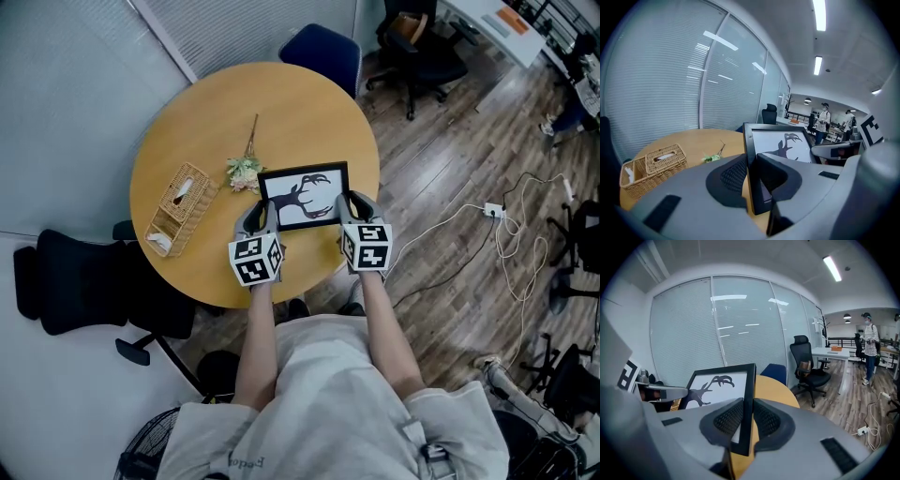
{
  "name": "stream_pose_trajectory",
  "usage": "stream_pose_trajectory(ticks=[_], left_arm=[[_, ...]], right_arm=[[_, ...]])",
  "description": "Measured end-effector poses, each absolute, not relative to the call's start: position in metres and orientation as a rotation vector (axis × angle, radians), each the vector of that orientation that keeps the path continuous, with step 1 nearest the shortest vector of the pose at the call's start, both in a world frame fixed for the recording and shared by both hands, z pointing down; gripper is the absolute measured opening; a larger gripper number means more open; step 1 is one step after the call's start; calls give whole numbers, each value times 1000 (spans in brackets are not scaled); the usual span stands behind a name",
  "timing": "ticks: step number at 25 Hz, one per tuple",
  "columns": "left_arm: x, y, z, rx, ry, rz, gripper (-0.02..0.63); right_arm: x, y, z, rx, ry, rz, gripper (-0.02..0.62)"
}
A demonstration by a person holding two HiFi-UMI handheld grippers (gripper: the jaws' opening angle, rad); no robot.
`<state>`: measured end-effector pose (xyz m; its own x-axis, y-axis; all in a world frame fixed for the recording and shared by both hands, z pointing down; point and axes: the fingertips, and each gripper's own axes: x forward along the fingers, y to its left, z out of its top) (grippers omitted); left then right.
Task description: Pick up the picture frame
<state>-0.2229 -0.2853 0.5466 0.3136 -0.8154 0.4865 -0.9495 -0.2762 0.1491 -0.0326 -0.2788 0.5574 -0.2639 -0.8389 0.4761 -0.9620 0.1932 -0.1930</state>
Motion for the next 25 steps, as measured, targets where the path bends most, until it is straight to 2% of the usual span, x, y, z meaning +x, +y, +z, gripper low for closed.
stream_pose_trajectory(ticks=[14, 25], left_arm=[[-228, -292, 453, 2313, -1691, 298, 87], [-231, -285, 435, 2323, -1728, 265, 87]], right_arm=[[-37, -291, 467, 1777, -2383, 477, 74], [-41, -288, 448, 1731, -2442, 442, 75]])
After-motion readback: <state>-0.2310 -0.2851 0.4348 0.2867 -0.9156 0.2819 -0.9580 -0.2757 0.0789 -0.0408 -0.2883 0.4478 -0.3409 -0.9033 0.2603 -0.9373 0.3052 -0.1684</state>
